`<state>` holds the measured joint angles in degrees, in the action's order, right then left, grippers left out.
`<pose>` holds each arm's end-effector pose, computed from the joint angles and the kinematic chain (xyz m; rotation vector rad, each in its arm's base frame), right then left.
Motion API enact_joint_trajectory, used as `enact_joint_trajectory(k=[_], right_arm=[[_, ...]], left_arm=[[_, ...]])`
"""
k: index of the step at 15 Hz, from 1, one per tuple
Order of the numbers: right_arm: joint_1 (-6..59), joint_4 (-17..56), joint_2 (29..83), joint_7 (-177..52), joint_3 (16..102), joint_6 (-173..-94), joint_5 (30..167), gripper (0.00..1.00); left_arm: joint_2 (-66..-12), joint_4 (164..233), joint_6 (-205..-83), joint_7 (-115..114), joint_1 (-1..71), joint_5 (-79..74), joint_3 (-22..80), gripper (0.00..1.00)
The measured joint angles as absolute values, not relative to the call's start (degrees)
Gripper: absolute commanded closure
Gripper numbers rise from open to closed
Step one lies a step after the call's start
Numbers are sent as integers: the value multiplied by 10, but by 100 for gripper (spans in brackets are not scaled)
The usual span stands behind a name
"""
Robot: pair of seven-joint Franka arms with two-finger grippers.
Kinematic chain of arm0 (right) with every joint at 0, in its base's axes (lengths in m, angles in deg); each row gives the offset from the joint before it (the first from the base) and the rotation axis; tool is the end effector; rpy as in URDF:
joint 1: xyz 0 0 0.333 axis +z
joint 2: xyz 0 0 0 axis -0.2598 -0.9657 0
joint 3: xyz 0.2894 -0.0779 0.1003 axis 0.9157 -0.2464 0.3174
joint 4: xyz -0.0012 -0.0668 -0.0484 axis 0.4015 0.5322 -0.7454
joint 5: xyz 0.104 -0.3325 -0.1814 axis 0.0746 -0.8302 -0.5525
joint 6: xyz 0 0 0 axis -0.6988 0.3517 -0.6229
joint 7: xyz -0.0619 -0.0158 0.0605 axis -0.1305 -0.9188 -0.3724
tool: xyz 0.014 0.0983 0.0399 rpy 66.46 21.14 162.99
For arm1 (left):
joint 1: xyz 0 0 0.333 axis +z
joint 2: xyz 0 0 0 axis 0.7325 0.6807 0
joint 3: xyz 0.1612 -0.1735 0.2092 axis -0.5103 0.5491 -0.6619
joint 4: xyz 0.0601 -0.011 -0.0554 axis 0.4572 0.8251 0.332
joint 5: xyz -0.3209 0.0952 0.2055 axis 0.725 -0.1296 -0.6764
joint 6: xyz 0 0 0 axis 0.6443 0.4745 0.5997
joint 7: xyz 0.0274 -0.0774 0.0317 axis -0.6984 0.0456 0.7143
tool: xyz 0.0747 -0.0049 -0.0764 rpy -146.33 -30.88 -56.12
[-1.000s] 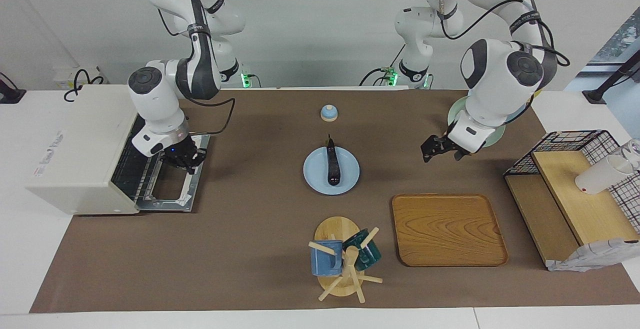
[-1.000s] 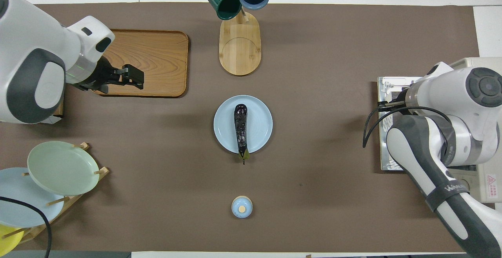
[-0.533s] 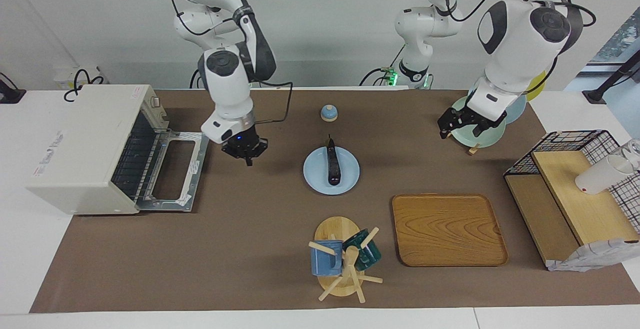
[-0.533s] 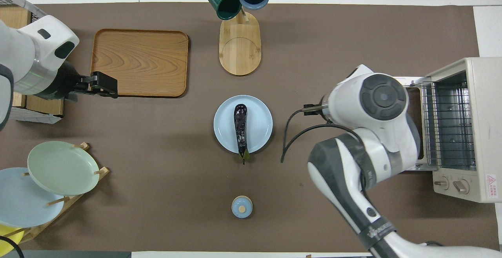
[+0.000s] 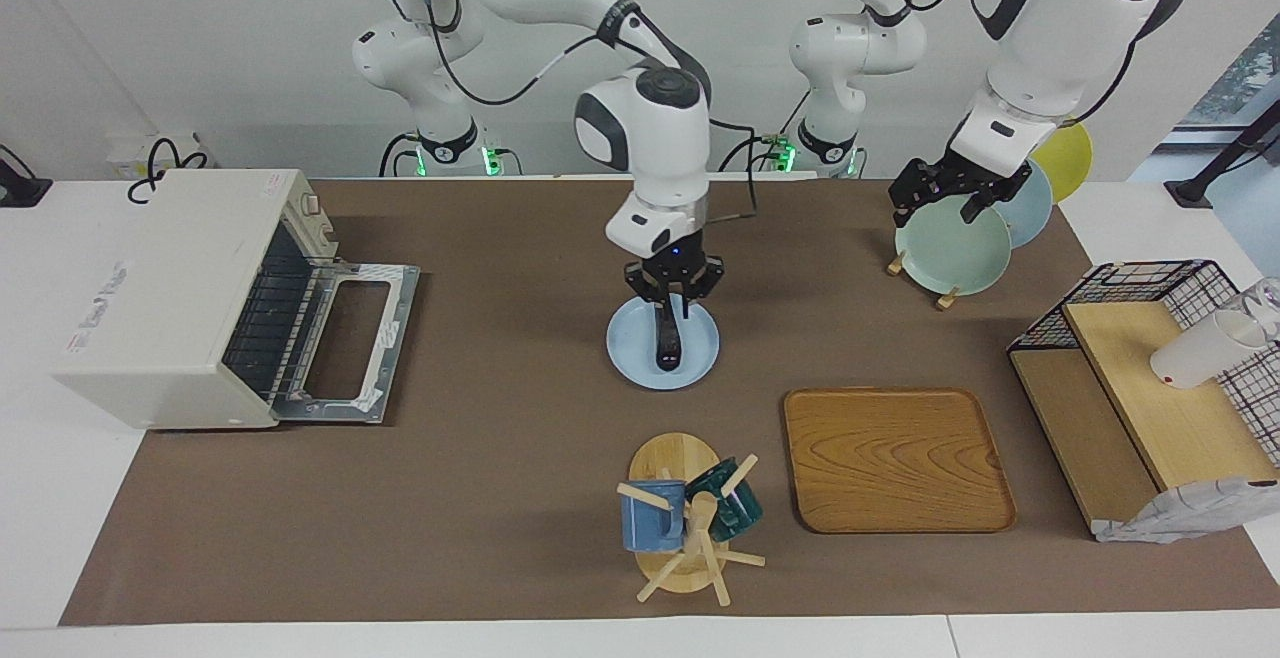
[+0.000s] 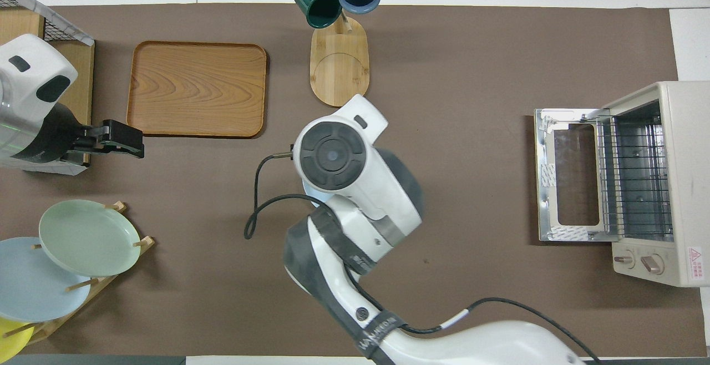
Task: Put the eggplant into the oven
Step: 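Move the right gripper to the rim of the blue plate, then grasp the blue plate rim with the right gripper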
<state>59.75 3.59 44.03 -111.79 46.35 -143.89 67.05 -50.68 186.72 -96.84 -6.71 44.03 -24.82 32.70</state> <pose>0.5431 0.4561 0.3996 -3.0372 0.0096 -0.3042 0.5331 -0.0955 0.5885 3.1043 0.0033 -0.1093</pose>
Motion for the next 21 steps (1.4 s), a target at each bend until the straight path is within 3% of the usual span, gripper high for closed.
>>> enact_joint_trajectory(k=[2, 6, 9, 12, 20, 21], right_arm=[[615, 16, 392, -1140, 463, -1483, 670, 55], [620, 37, 379, -1142, 463, -1536, 671, 55], [622, 76, 384, -1141, 464, -1572, 671, 57], [629, 107, 393, -1141, 464, -1581, 671, 67], [637, 156, 408, -1141, 466, -1628, 671, 67], [638, 162, 408, -1141, 467, -1635, 671, 73]], left_arm=[[-506, 1874, -979, -78, 446, -248, 326, 0], [-504, 1860, -985, -83, 456, -248, 323, 0], [-501, 1843, -979, -84, 464, -248, 323, 0], [-498, 1844, -972, -85, 464, -248, 327, 0], [-495, 1846, -945, -86, 460, -248, 329, 0], [-494, 1842, -945, -86, 460, -252, 328, 0]])
